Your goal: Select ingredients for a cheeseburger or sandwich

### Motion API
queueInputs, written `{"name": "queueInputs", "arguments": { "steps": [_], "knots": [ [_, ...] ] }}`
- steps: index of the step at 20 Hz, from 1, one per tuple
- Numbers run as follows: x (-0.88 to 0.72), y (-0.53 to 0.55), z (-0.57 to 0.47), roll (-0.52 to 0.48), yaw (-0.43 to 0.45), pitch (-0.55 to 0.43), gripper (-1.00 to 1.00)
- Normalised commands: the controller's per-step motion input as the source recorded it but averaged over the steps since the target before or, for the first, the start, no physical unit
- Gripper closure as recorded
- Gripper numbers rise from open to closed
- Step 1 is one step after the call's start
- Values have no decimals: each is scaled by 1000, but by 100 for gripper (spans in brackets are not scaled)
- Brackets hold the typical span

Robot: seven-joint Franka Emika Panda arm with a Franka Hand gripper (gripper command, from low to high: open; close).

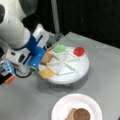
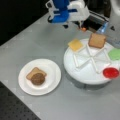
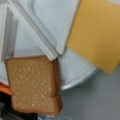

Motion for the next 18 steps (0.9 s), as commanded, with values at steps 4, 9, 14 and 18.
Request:
{"name": "queueInputs", "arguments": {
  "steps": [4, 9, 14, 18],
  "knots": [
    [416, -552, 13, 400, 235, 271, -100],
    [380, -410, -36, 455, 233, 226, -100],
    [289, -272, -74, 424, 138, 172, -100],
    [187, -209, -93, 403, 53, 121, -100]
  ]
}}
